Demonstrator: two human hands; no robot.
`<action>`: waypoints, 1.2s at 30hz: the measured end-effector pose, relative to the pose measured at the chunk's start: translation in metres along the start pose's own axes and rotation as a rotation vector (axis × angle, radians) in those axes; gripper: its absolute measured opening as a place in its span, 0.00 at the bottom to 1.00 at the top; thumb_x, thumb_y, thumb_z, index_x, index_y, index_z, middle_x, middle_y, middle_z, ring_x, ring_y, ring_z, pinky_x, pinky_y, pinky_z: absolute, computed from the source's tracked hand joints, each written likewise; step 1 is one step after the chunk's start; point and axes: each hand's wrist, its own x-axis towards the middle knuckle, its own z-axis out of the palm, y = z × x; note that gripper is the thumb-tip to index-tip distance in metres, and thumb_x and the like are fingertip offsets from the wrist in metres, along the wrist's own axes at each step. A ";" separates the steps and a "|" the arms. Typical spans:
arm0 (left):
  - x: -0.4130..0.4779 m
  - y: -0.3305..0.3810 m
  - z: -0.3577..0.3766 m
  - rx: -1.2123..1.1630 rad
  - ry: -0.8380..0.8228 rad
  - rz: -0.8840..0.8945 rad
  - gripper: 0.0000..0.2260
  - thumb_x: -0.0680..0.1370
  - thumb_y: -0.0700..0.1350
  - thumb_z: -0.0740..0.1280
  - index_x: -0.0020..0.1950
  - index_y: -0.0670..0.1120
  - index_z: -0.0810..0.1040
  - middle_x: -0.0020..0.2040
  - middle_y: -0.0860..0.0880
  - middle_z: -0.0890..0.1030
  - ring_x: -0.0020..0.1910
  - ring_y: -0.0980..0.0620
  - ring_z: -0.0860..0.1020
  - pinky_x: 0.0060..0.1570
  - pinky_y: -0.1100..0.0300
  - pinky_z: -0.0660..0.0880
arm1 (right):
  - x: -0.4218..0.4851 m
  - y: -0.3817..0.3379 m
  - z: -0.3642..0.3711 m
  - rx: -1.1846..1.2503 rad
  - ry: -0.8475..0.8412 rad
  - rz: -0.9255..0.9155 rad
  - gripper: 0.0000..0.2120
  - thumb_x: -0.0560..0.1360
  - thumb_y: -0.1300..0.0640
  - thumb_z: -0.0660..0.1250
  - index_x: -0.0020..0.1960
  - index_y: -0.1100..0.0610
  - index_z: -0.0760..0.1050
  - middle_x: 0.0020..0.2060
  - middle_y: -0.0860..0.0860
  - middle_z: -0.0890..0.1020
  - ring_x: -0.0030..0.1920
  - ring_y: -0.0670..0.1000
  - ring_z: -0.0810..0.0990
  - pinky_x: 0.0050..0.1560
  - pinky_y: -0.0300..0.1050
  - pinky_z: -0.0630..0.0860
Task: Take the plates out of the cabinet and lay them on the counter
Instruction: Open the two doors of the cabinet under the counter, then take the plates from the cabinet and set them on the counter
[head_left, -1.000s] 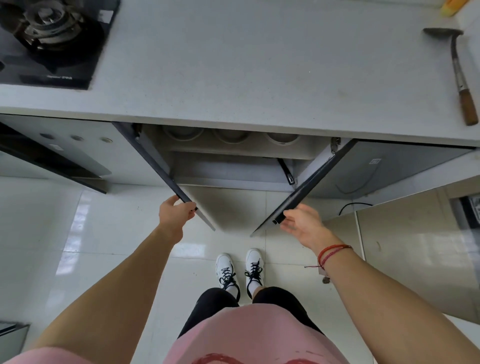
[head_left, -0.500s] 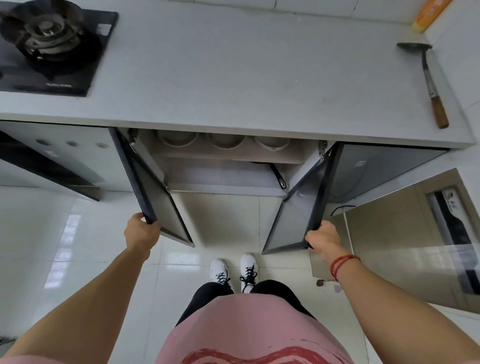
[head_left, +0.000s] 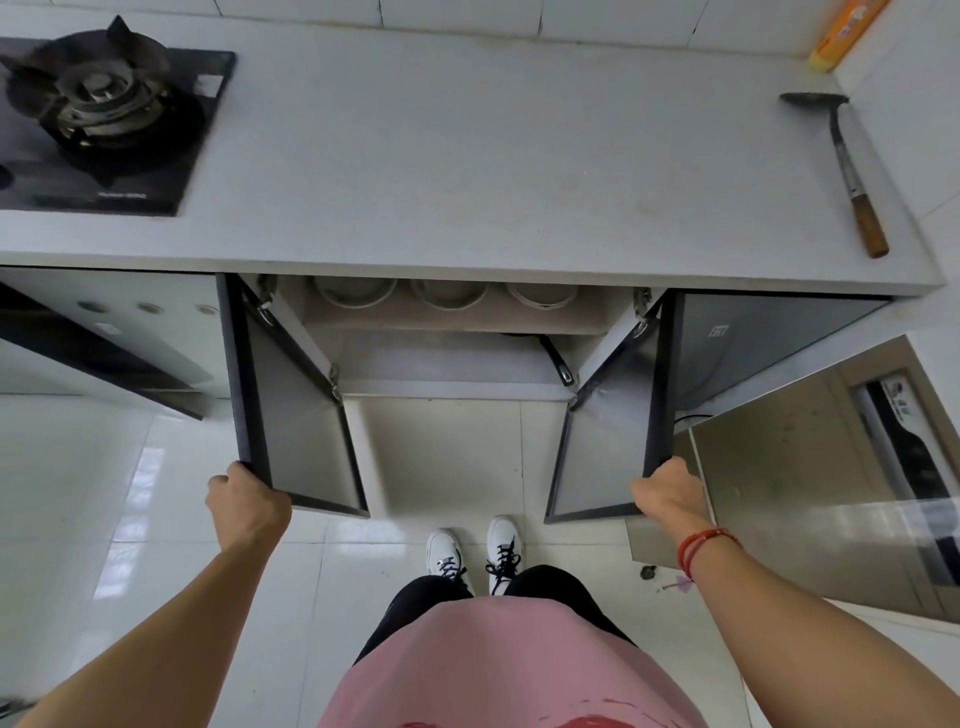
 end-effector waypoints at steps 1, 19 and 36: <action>-0.002 0.002 0.001 0.018 0.013 0.029 0.17 0.73 0.31 0.65 0.61 0.34 0.71 0.57 0.35 0.71 0.56 0.33 0.71 0.56 0.40 0.75 | -0.003 -0.001 0.000 -0.015 0.002 -0.001 0.24 0.74 0.60 0.68 0.67 0.62 0.65 0.63 0.66 0.73 0.61 0.66 0.74 0.56 0.54 0.76; -0.018 0.076 0.017 0.092 -0.088 0.569 0.30 0.77 0.47 0.68 0.74 0.38 0.63 0.75 0.38 0.63 0.75 0.37 0.59 0.71 0.44 0.64 | -0.023 -0.066 0.002 -0.310 0.162 -0.612 0.36 0.77 0.47 0.65 0.79 0.53 0.53 0.75 0.61 0.62 0.73 0.61 0.64 0.68 0.55 0.69; -0.019 0.141 -0.034 0.013 0.128 0.746 0.37 0.74 0.65 0.57 0.76 0.44 0.61 0.76 0.41 0.62 0.76 0.41 0.59 0.71 0.45 0.66 | -0.041 -0.178 -0.030 -0.206 0.152 -0.916 0.36 0.77 0.36 0.59 0.80 0.48 0.52 0.75 0.57 0.62 0.73 0.59 0.63 0.69 0.58 0.69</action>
